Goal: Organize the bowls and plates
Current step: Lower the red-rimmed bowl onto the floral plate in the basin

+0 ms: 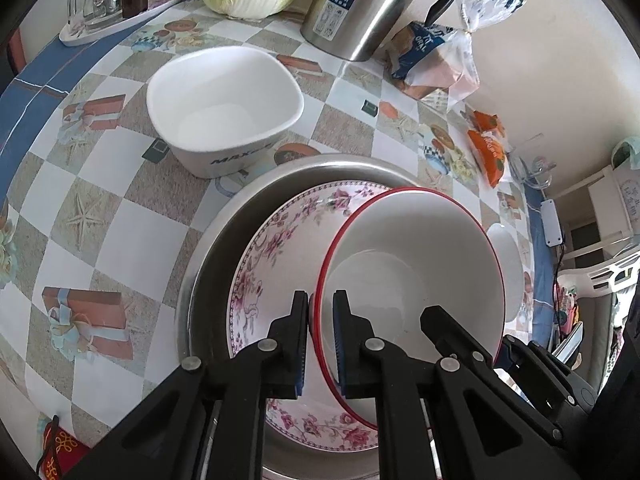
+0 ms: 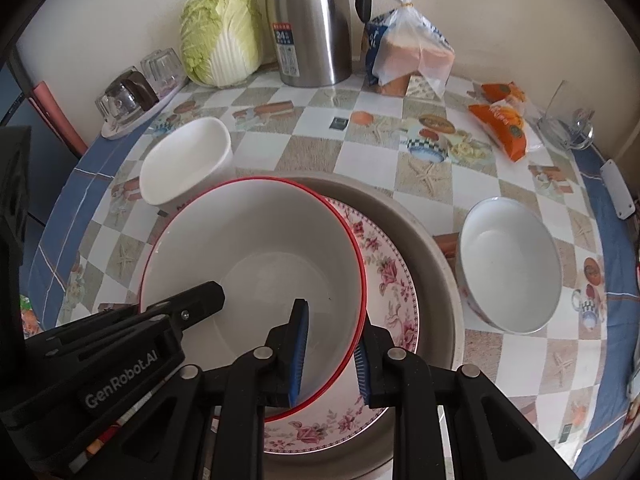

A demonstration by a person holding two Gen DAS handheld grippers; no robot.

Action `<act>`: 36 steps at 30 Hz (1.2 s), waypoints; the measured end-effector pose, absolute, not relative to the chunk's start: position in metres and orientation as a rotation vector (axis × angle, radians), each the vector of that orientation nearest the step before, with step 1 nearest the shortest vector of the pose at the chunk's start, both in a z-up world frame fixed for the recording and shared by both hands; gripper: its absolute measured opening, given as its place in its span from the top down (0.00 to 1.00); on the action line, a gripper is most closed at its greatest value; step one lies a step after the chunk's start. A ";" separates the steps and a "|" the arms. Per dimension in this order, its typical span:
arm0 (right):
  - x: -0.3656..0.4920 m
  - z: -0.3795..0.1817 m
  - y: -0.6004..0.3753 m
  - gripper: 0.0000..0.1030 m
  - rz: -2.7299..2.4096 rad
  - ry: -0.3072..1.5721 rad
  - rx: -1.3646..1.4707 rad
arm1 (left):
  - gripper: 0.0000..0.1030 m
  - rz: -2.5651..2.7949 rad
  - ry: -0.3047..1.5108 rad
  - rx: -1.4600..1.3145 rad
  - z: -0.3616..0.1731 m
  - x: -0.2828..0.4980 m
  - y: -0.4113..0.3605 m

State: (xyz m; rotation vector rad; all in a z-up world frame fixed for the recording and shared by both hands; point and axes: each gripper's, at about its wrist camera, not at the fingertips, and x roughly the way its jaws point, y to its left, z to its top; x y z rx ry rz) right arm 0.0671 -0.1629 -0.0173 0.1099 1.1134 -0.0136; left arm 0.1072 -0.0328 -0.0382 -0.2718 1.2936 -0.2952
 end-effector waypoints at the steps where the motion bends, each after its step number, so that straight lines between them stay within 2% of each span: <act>1: 0.067 -0.019 -0.164 0.76 -0.013 1.117 0.112 | 0.90 -0.294 1.298 -0.270 -0.040 0.108 -0.034; 36: 0.075 -0.028 -0.188 0.76 0.010 1.118 0.257 | 0.85 -0.316 1.290 -0.319 -0.043 0.114 -0.035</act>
